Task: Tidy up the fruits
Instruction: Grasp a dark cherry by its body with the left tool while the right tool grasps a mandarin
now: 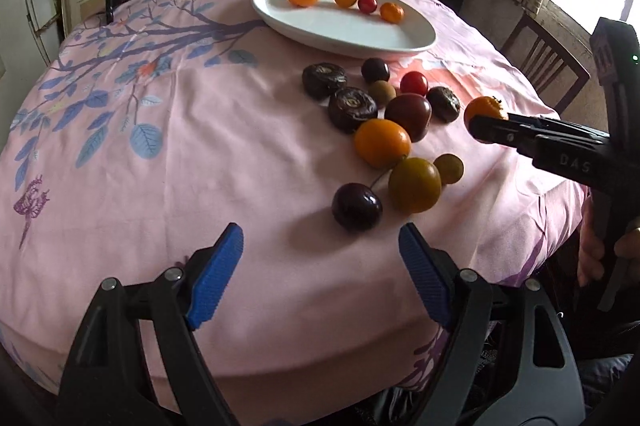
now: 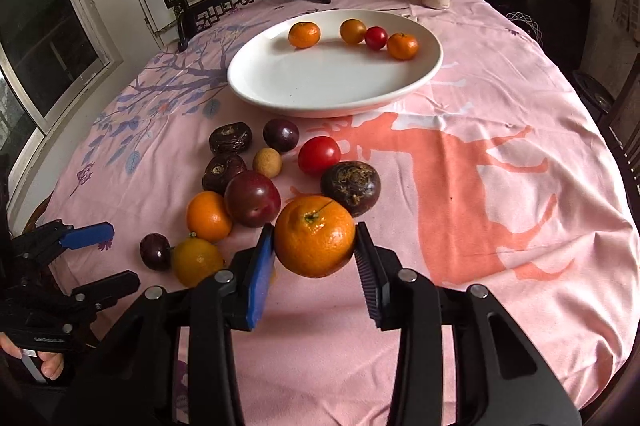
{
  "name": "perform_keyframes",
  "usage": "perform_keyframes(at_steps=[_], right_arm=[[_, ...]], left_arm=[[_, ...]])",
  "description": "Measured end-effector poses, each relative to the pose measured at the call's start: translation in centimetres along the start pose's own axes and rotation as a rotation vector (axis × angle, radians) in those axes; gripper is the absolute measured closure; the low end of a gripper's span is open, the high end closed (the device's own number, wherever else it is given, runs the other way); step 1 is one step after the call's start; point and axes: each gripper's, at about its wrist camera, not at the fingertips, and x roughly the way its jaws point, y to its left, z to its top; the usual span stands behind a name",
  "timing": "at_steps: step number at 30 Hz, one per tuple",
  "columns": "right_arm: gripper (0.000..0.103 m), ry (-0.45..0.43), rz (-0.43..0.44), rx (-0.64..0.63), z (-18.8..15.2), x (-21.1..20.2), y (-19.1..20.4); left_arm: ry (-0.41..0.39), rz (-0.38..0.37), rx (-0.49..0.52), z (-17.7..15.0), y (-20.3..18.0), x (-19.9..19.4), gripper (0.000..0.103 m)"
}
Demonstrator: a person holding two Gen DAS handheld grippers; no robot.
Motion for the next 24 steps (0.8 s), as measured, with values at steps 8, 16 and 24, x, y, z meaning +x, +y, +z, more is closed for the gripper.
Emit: perform_keyframes(at_steps=[8,16,24], right_arm=[[0.063,0.024,0.044,0.064,-1.2,-0.2,-1.6],[0.063,-0.001,0.052,0.073,-1.3,-1.1,-1.9],[0.063,-0.009,0.054,0.056,-0.8,-1.1,-1.6]], left_arm=[[-0.008,0.010,0.013,1.2,-1.2,2.3,0.060],[-0.045,0.006,-0.010,1.5,-1.1,1.1,0.073],[-0.104,-0.009,-0.003,3.7,-1.0,-1.1,0.073]])
